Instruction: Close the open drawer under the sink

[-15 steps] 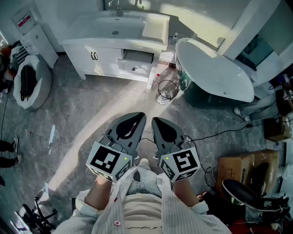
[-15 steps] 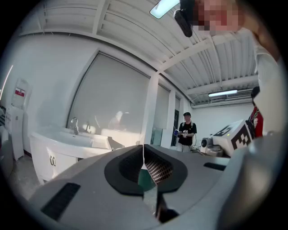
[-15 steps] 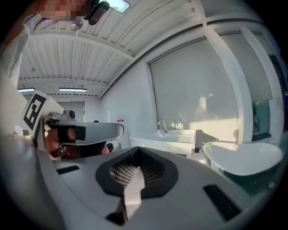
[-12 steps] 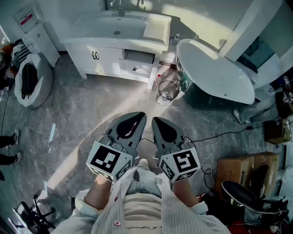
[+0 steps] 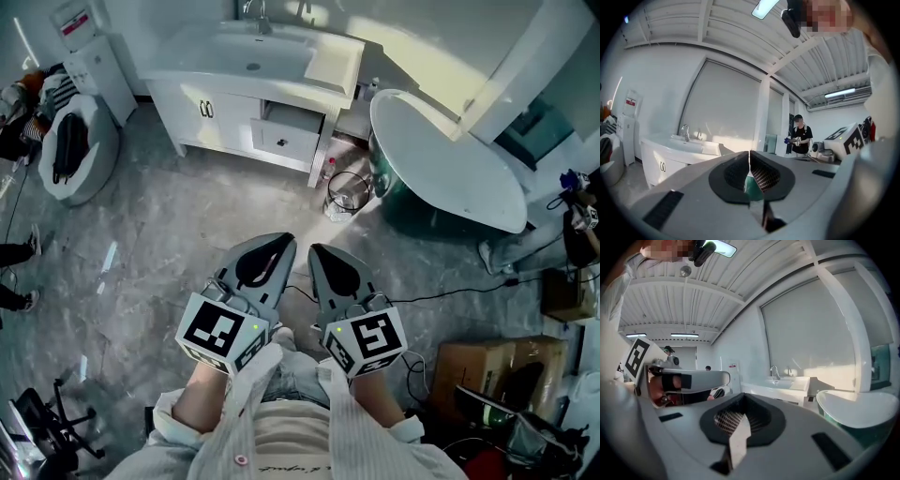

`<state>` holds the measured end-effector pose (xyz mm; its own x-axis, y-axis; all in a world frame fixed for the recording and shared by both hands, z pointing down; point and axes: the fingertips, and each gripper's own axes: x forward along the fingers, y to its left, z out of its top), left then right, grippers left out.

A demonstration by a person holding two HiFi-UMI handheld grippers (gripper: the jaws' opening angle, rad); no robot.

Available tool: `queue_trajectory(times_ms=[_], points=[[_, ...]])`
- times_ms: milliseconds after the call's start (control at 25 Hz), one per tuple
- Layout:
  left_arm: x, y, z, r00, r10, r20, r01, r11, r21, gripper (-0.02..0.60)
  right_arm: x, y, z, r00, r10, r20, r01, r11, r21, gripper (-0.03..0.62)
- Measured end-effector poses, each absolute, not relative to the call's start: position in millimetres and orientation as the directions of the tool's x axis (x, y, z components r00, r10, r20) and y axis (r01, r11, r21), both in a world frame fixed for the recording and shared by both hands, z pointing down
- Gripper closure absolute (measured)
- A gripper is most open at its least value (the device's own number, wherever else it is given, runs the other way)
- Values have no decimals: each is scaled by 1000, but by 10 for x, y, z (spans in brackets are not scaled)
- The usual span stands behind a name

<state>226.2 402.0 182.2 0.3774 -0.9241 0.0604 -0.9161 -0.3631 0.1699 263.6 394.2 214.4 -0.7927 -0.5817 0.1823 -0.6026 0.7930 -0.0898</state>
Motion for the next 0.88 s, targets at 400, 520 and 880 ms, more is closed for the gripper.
queue_trajectory(times_ms=[400,520,880], points=[[2026,4008,1857,290,-955,67,-947,-276,163,563,2500,3895,2249,-829,-526,188,-550,828,-108,585],[1970,3896,1886,289,-955,66,-947,-275,166,563,2439,3765,2277,-830,-525,188,-549,829,-107,585],[1627,2967,2038,311,-946,86,-941,-294,166,563,2072,2845,2456,-818,-536,209,-566,815,-127,585]])
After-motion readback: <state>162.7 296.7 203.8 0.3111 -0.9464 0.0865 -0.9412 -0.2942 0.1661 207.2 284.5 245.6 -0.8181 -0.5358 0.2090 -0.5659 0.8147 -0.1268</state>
